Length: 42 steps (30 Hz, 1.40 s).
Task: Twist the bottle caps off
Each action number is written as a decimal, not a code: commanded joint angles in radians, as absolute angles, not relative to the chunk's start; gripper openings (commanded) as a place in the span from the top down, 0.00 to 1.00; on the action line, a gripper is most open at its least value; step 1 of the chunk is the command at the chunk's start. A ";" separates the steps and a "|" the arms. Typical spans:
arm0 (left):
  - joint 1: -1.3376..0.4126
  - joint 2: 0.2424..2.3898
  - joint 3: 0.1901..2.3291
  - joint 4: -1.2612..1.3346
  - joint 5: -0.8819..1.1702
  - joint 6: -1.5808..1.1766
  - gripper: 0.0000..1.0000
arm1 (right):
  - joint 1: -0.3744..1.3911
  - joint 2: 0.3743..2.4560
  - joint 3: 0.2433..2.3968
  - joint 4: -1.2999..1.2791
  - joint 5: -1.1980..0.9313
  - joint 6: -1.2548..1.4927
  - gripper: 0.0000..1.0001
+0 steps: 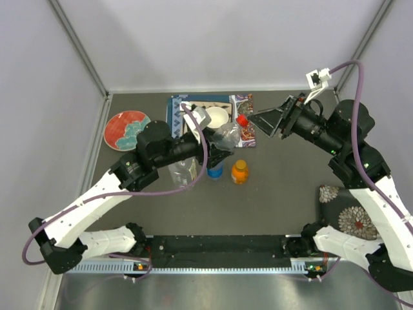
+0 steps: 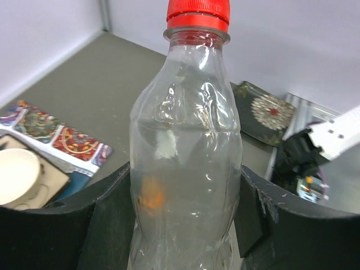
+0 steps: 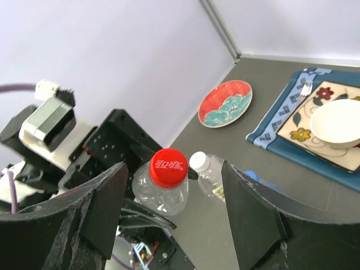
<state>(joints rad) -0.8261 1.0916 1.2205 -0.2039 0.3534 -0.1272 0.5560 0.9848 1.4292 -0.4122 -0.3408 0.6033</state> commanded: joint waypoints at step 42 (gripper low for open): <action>-0.988 1.043 1.086 0.023 -0.141 -0.015 0.79 | 0.624 1.118 1.396 -0.284 -0.285 0.699 0.49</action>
<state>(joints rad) -0.9840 1.0748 1.0935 -0.0566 -0.1154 -0.0231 0.6109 1.1267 1.4075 -0.3202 -0.2741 0.6891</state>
